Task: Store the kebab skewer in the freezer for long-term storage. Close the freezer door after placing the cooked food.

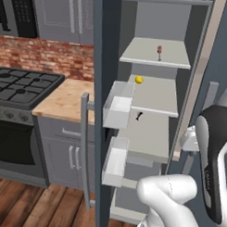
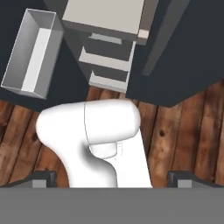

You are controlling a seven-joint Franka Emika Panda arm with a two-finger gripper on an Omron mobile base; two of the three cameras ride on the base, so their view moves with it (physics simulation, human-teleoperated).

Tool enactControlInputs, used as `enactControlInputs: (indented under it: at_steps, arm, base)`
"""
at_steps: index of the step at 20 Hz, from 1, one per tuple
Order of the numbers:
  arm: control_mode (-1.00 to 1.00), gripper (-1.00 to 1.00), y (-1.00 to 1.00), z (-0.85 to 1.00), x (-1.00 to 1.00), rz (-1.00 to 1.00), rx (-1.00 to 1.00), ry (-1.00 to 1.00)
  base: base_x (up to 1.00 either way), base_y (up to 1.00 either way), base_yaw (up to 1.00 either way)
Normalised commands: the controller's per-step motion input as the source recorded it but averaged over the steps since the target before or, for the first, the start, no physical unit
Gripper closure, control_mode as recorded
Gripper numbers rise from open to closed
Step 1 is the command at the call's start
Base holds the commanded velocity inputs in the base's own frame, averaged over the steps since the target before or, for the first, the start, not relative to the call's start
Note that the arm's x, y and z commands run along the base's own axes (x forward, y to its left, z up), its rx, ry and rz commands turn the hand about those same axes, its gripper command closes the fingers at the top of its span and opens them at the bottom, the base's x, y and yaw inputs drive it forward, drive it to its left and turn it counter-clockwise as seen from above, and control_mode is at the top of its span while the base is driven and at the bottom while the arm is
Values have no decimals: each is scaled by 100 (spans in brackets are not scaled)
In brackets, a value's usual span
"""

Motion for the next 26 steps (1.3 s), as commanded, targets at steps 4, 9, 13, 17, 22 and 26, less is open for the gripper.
enactControlInputs:
  at_steps: [4, 9, 13, 17, 22, 26]
  arm:
    - [100, -100, 0, 0, 0, 0, 0, 0]
    - [100, -100, 0, 0, 0, 0, 0, 0]
    - [100, -100, 0, 0, 0, 0, 0, 0]
    - [100, -100, 0, 0, 0, 0, 0, 0]
    - [100, -100, 0, 0, 0, 0, 0, 0]
    - [100, -100, 0, 0, 0, 0, 0, 0]
  base:
    - [-54, -5, -25]
    - [-50, 6, -24]
    - [-28, 45, -18]
    - [-46, 36, -23]
    - [-65, 23, -29]
    - [-54, 37, -27]
